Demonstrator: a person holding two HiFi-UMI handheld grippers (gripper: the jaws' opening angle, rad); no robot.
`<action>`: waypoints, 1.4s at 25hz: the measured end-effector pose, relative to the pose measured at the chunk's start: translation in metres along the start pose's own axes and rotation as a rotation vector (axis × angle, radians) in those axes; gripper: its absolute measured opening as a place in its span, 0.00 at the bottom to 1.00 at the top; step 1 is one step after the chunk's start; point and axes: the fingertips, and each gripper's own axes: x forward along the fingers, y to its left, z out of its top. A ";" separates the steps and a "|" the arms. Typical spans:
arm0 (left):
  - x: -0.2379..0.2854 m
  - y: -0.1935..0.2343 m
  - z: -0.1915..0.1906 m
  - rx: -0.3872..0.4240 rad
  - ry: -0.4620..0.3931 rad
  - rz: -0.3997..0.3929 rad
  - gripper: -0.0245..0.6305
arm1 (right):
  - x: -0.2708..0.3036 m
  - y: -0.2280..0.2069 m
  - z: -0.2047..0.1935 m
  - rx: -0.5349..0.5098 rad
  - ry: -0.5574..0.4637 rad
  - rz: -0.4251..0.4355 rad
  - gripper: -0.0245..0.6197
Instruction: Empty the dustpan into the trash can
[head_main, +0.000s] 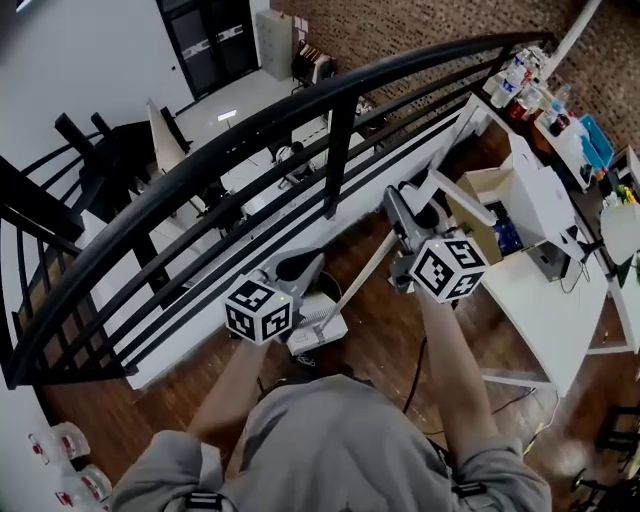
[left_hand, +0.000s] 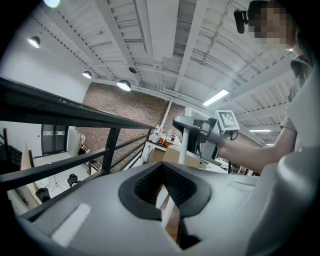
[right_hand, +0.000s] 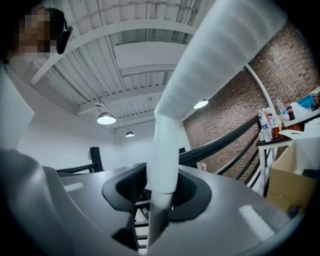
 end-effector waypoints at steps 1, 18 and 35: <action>0.000 -0.009 -0.002 -0.005 0.001 0.001 0.05 | -0.008 0.007 0.000 -0.006 0.001 0.024 0.22; -0.035 -0.110 -0.028 0.075 0.016 -0.021 0.05 | -0.116 0.088 -0.009 -0.103 -0.027 0.185 0.20; -0.036 -0.224 -0.071 0.115 0.083 -0.420 0.05 | -0.318 0.125 0.023 -0.215 -0.135 -0.059 0.20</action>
